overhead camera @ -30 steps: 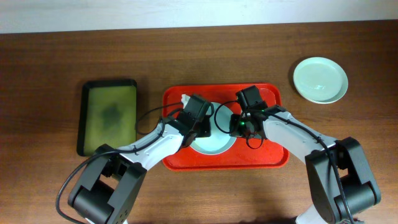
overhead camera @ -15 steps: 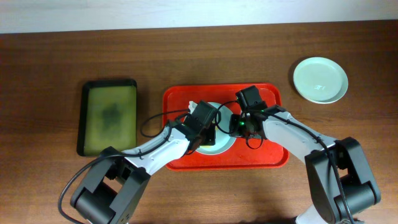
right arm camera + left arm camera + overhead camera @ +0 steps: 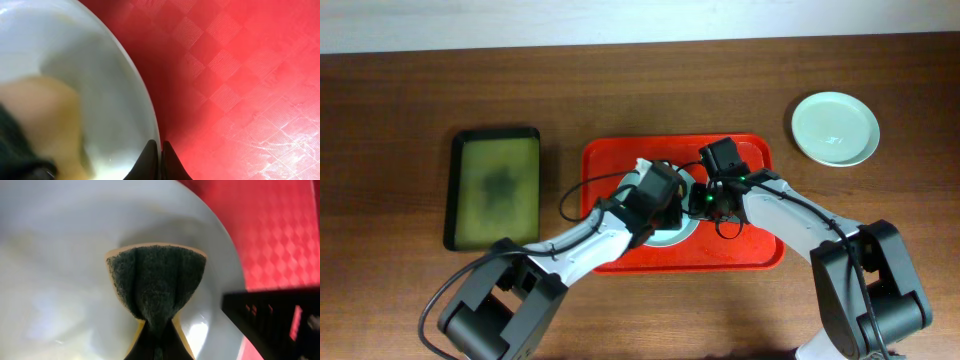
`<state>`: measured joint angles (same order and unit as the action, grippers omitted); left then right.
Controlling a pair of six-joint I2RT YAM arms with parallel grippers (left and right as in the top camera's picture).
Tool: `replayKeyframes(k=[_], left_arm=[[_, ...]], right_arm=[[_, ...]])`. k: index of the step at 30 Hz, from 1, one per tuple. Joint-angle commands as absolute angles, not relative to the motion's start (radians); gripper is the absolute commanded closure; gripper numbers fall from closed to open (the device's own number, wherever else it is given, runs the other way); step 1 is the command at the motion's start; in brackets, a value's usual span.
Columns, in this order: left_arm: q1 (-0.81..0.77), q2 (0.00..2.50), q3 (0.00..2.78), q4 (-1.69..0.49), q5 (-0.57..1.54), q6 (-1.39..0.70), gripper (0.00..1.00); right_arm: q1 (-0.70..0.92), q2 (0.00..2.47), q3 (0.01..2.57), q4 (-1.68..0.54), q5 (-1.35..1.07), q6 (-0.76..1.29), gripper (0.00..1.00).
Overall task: Clean dirty plates on tray and stack at the side
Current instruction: 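Scrub the light blue plate with the sponge while the right gripper holds it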
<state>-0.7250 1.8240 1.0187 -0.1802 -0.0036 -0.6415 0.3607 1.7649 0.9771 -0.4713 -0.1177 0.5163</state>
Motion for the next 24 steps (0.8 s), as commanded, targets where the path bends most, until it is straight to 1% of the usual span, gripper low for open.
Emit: replayKeyframes(k=[1, 4, 8, 10, 13, 16, 21, 22, 24], left_arm=[[-0.742, 1.840, 1.016, -0.245, -0.085, -0.650, 1.00], [-0.734, 1.840, 1.016, -0.308, -0.234, -0.593, 1.00], [-0.700, 1.840, 1.016, -0.340, -0.488, -0.489, 1.00], [-0.683, 1.837, 1.018, -0.343, -0.572, -0.453, 1.00], [-0.673, 1.822, 1.026, -0.342, -0.614, -0.430, 1.00], [-0.673, 1.809, 1.050, -0.326, -0.551, -0.431, 1.00], [-0.673, 1.814, 1.053, -0.169, -0.117, -0.432, 1.00], [-0.673, 1.819, 1.053, -0.138, -0.065, -0.435, 1.00], [-0.674, 1.831, 1.053, -0.094, -0.029, -0.491, 1.00]], right_arm=[[0.359, 1.774, 0.986, -0.476, -0.093, 0.509, 0.96], [0.359, 1.774, 0.986, -0.476, -0.093, 0.509, 0.96], [0.359, 1.774, 0.986, -0.477, -0.093, 0.509, 0.96], [0.359, 1.774, 0.986, -0.476, -0.093, 0.506, 0.96], [0.359, 1.774, 0.986, -0.476, -0.093, 0.505, 0.96], [0.359, 1.774, 0.986, -0.472, -0.093, 0.505, 0.96], [0.359, 1.774, 0.986, -0.472, -0.093, 0.505, 0.96], [0.359, 1.774, 0.986, -0.472, -0.093, 0.505, 0.96], [0.359, 1.774, 0.986, -0.472, -0.093, 0.505, 0.96]])
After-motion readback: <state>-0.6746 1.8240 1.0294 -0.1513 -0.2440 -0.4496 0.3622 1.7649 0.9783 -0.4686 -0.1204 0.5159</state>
